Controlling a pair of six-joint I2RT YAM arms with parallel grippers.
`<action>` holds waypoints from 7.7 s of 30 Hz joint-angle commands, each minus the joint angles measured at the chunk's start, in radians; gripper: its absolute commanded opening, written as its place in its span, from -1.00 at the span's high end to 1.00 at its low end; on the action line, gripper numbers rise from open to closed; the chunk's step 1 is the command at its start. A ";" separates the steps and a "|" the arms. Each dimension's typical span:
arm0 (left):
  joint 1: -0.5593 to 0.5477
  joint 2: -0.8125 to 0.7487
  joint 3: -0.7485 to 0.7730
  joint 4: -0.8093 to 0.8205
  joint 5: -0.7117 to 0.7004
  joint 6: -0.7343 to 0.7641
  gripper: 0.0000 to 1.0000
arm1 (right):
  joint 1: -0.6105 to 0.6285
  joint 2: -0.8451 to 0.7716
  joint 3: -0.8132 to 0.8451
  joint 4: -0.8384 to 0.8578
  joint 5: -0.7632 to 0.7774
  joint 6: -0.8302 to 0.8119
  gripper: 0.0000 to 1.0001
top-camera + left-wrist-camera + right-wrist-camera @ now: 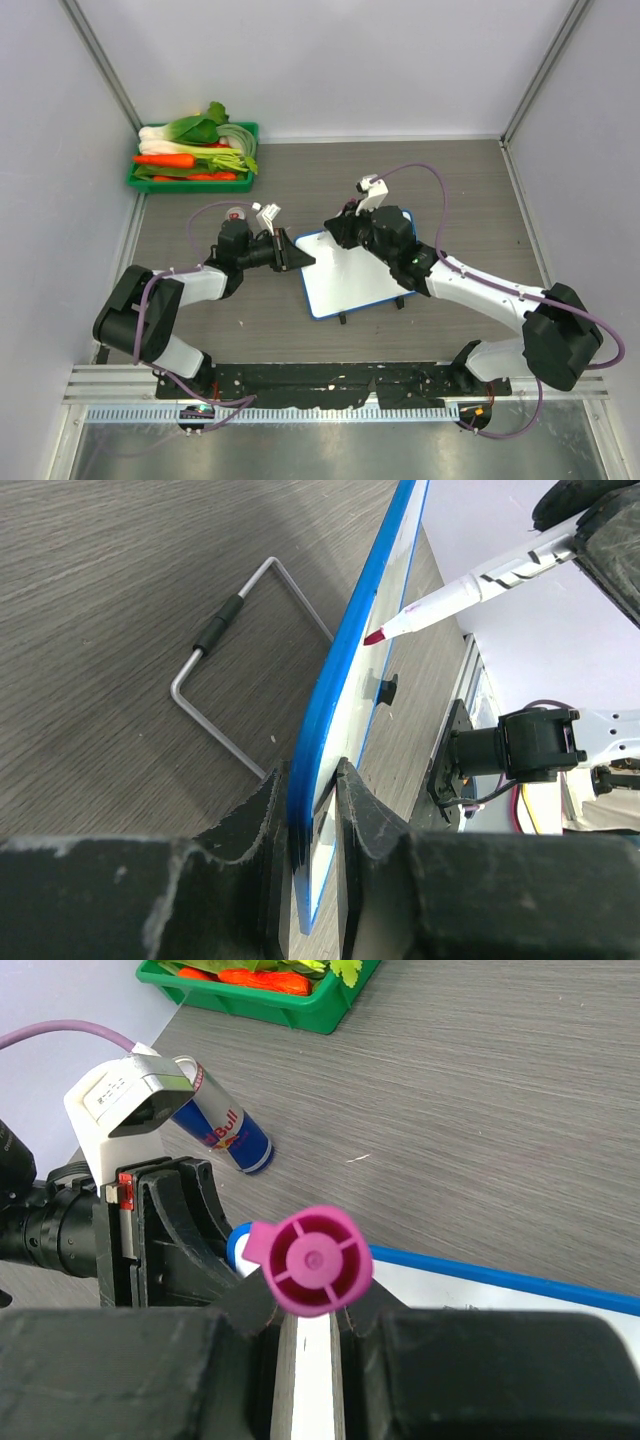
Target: Write a sentence on the whiteboard
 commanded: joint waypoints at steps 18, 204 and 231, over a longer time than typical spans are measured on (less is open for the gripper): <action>-0.007 0.047 0.011 -0.089 -0.049 0.095 1.00 | 0.030 -0.049 -0.079 0.012 -0.020 -0.014 0.97; -0.007 0.070 0.028 -0.106 -0.029 0.101 1.00 | 0.036 -0.078 -0.014 -0.033 0.221 -0.022 0.97; -0.007 0.071 0.030 -0.106 -0.027 0.103 1.00 | 0.036 -0.084 -0.069 -0.074 0.118 -0.005 0.97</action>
